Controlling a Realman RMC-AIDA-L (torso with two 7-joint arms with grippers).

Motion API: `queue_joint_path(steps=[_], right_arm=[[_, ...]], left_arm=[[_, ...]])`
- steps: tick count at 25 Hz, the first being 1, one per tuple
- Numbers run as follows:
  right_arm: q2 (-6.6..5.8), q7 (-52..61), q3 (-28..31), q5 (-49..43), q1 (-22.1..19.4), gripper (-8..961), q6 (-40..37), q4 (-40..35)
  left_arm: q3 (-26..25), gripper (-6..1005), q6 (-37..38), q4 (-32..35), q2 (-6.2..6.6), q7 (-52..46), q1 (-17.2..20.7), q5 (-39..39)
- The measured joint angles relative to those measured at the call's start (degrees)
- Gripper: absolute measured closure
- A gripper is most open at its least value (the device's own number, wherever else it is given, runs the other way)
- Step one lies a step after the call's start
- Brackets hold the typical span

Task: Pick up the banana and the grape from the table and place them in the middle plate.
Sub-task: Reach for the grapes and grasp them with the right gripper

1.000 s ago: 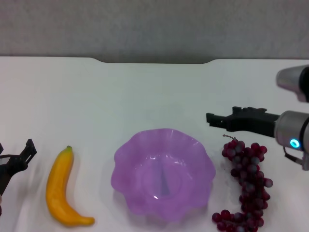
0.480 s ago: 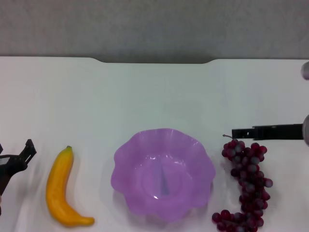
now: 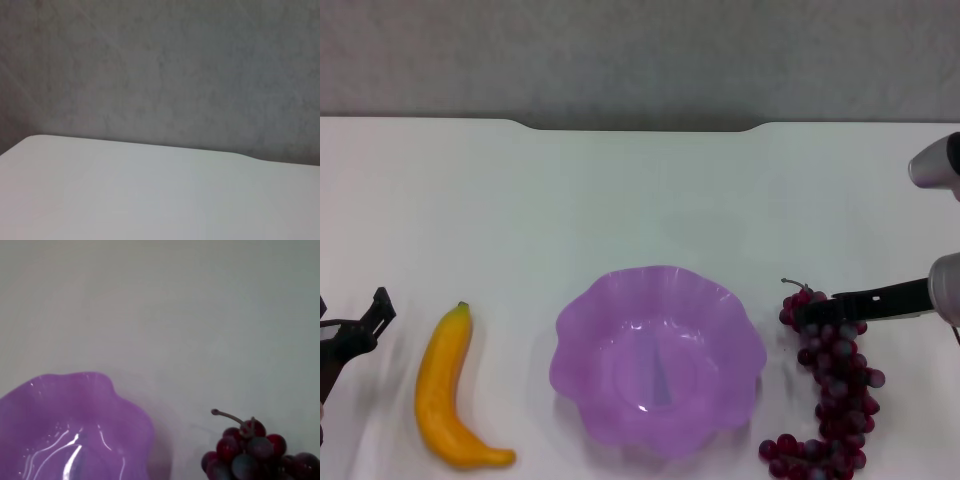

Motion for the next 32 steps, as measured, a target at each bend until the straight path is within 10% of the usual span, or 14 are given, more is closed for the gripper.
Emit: queue_joint_path(steps=[32], right_arm=[[0.29, -0.1, -2.7, -4.4, 5.9, 75, -3.9, -14.1]], left_arm=[[0.0, 111, 0.0, -0.5, -0.09, 0.1, -0.6, 0.0]])
